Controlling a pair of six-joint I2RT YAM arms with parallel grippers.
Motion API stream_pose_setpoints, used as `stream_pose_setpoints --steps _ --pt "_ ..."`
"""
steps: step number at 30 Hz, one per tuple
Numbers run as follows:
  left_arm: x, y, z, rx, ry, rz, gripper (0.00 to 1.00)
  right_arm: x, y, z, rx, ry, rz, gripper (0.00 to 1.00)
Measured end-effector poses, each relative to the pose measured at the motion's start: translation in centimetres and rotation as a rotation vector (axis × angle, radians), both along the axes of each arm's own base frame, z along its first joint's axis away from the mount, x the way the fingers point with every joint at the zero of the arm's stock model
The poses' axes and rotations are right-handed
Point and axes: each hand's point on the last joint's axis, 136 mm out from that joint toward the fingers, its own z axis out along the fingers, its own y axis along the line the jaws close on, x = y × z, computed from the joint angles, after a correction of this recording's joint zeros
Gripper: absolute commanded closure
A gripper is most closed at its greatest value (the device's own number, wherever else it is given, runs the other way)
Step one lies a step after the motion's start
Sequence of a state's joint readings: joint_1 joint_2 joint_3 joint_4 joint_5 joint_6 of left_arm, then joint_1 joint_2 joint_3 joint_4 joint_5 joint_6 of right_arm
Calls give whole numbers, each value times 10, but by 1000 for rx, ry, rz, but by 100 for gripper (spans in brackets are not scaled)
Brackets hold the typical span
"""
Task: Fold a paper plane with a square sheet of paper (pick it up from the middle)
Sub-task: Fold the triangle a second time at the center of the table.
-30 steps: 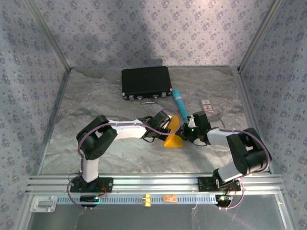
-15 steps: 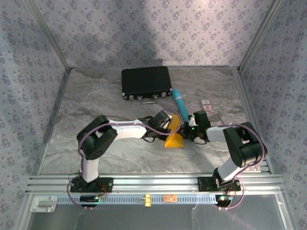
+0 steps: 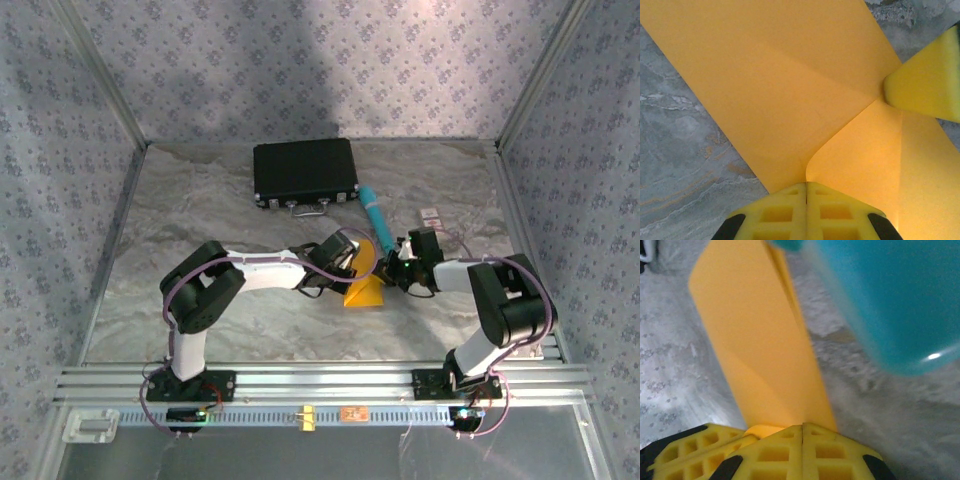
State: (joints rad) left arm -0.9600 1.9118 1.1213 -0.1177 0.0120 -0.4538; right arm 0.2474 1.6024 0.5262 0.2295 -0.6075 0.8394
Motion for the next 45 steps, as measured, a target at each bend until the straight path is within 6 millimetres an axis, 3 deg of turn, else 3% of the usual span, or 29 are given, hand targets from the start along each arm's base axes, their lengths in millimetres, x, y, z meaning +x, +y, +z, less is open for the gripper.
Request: stream_pose_setpoints --steps 18,24,27,35,45 --pt "0 -1 0 -4 -1 -1 99 14 -24 5 -81 -36 -127 100" --pt "0 -1 0 -4 -1 -1 99 12 -6 35 -53 -125 -76 100" --pt "0 -1 0 -4 -1 -1 98 5 6 40 -34 -136 -27 100" --pt "0 -1 0 -4 -1 -2 98 -14 26 29 -1 -77 60 100" --pt "0 -1 0 -4 -1 -2 98 -12 28 16 5 -51 65 100"
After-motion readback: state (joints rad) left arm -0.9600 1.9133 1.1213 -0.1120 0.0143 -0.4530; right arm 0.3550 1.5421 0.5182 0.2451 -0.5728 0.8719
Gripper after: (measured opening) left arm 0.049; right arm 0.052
